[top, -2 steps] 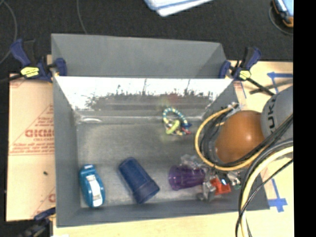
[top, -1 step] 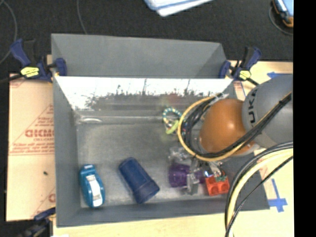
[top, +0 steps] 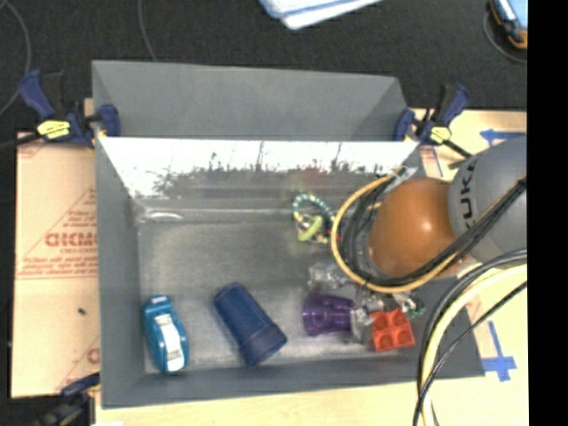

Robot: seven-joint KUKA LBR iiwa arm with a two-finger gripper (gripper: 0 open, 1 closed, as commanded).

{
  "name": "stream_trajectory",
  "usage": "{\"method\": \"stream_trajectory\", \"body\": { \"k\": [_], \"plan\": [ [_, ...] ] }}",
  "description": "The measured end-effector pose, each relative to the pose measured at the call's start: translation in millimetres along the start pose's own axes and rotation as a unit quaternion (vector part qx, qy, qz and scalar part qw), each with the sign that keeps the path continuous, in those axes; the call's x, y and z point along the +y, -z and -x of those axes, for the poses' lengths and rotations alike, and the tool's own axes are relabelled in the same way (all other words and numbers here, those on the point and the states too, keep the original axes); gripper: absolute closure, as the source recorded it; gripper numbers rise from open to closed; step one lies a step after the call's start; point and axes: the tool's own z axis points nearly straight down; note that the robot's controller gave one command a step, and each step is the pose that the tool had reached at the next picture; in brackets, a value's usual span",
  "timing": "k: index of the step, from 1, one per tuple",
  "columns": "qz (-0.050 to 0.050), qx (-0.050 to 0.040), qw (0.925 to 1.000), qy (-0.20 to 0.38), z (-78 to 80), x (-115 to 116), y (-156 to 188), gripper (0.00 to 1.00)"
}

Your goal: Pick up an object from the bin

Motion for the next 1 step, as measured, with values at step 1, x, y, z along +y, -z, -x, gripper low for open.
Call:
{"method": "stream_trajectory", "body": {
  "k": [1],
  "plan": [
    [0.009,0.0101,0.9855,-0.169,-6.6,-14.0,-0.4,1.00]
  ]
}}
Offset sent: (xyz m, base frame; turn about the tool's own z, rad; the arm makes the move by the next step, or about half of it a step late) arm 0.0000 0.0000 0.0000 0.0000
